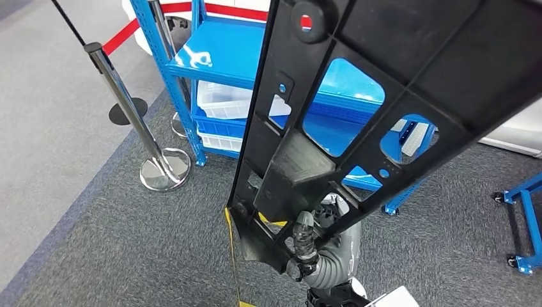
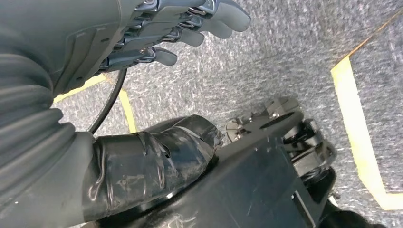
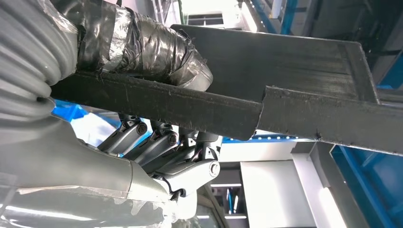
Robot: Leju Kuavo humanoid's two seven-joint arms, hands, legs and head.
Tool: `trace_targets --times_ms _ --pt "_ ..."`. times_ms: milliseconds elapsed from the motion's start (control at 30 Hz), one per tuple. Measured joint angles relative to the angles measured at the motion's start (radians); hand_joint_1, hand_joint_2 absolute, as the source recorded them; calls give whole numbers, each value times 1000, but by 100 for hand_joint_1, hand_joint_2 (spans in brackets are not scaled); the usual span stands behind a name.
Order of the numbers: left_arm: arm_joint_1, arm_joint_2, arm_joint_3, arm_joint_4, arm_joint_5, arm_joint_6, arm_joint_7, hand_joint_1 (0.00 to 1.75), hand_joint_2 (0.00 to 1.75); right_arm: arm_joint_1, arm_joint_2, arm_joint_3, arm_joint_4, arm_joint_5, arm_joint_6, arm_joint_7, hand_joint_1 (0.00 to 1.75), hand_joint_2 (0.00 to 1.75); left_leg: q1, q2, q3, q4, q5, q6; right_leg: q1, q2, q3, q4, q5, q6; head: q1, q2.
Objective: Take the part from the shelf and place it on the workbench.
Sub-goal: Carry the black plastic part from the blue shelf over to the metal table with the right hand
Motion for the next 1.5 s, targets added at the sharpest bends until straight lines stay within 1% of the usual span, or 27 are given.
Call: trace_targets --times_ms 67,100,167,233,267,300,333,400,467,500,567,633,733,767,800,867,933,1000,1067,1133,1200,1267,1300,1333,1400,1467,1500 --pt "2 2 2 0 9 2 -7 0 175 -1 1 0 3 -28 11 -15 175 175 3 -10 -8 3 2 -11 -1 -19 0 -4 7 -9 1 0" --pt "3 2 5 0 14 6 -10 0 175 -1 3 0 5 -47 18 -25 175 175 3 -3 -15 15 -6 -17 -4 -29 1 -8 10 -13 -1 0" --pt "4 3 12 0 21 17 -12 0 175 -3 7 0 9 -83 32 -47 175 175 6 31 -53 94 -51 -31 -9 -51 1 -13 14 -18 -10 0" --pt "4 2 16 0 21 22 -12 0 175 -3 9 0 15 -103 48 -61 175 175 13 62 -111 215 -104 -44 -8 -74 -1 -12 15 -19 -16 0" --pt "5 2 18 0 21 23 -12 0 175 -3 9 0 18 -106 54 -63 175 175 17 70 -129 253 -113 -48 -7 -86 -2 -12 15 -19 -15 0" --pt "6 1 20 0 21 23 -12 0 175 -3 9 0 21 -108 59 -65 175 175 19 74 -131 258 -104 -50 -7 -98 -2 -12 14 -19 -15 0" --pt "7 1 23 0 21 23 -12 0 175 -3 9 0 23 -108 62 -66 175 175 22 80 -113 223 -78 -52 -8 -109 -2 -12 14 -18 -16 0" --pt "8 0 28 0 28 23 -14 0 175 -3 11 0 24 -110 67 -72 175 175 19 114 -44 92 -21 -49 -6 -130 1 -12 12 -13 -16 0" --pt "7 -1 38 -1 46 23 -20 0 175 0 12 0 24 -117 76 -81 175 175 10 142 -2 5 2 -36 -3 -146 3 -13 11 -3 -14 0" --pt "7 -1 44 -1 55 23 -24 0 175 3 12 0 23 -122 81 -87 175 175 5 143 0 -5 0 -28 -1 -153 4 -15 11 3 -14 0" --pt "11 -2 57 -1 64 23 -26 0 175 12 12 0 18 -133 90 -99 175 175 6 122 -3 -11 5 -14 -1 -163 7 -18 9 15 -12 0" --pt "14 -2 64 -1 62 22 -22 0 175 19 12 -1 13 -139 96 -105 175 175 10 102 0 -21 12 -2 -3 -137 -2 15 -20 24 -9 0" --pt "13 -4 70 -1 57 21 -18 0 175 36 9 -4 8 -143 100 -109 175 175 8 70 1 -24 17 11 0 -69 -79 191 -110 20 -2 0" --pt "12 -5 72 -1 54 20 -16 0 175 41 7 -5 7 -142 100 -108 175 175 6 56 1 -23 18 12 3 -60 -104 240 -122 17 -1 0" --pt "13 -6 73 -1 49 19 -12 0 175 44 5 -6 7 -141 100 -108 175 175 4 41 1 -21 18 13 5 -54 -115 257 -116 13 -1 0" --pt "13 -6 74 -1 38 18 -1 0 175 45 4 -6 7 -138 100 -107 175 175 2 10 1 -15 16 12 8 -40 -86 183 -54 5 -1 0" --pt "12 -8 74 -1 34 17 8 0 175 46 3 -6 6 -137 102 -107 175 175 2 -18 -4 -5 13 9 5 8 -33 59 1 -2 -1 0" --pt "11 -9 74 -1 33 17 12 0 175 48 3 -6 3 -137 103 -107 175 175 4 -44 -14 1 13 2 4 39 -10 1 10 -4 -1 0" --pt "13 -9 74 -1 33 17 13 0 175 49 3 -7 1 -137 104 -108 175 175 7 -64 -21 -1 17 -8 4 20 -4 -9 13 -9 0 0" --pt "16 -9 74 -1 33 17 14 0 175 49 3 -7 -1 -137 105 -108 175 175 5 -27 -36 25 2 -20 2 -7 3 -18 17 -18 -3 0" --pt "14 -9 74 -1 31 17 14 0 175 50 4 -7 -2 -138 105 -108 175 175 6 39 -80 115 -45 -33 3 -37 8 -23 17 -23 -7 0" --pt "12 -9 74 -1 24 17 15 0 175 52 3 -8 -3 -135 104 -107 175 175 15 66 -139 230 -90 -44 6 -69 8 -22 14 -27 -9 0" --pt "12 -9 74 -1 19 17 18 0 175 54 3 -8 -3 -122 97 -102 175 175 19 71 -154 259 -93 -48 6 -84 9 -22 12 -28 -9 0" --pt "13 -9 74 -1 13 16 22 0 175 55 3 -9 -3 -101 84 -94 175 175 21 75 -151 251 -78 -50 6 -98 10 -22 10 -28 -9 0" --pt "15 -8 74 -1 6 13 32 0 175 55 3 -10 -3 -40 50 -73 175 175 21 100 -92 136 -14 -47 7 -123 16 -22 5 -25 -9 0" --pt "12 -5 74 -1 3 5 37 0 175 56 5 -10 -3 2 25 -62 175 175 10 142 -33 22 23 -35 10 -143 22 -23 1 -18 -9 0" --pt "10 -3 74 -1 1 -1 38 0 175 56 7 -10 -2 12 17 -60 175 175 4 154 -22 -5 26 -27 12 -152 24 -24 -1 -14 -9 0"
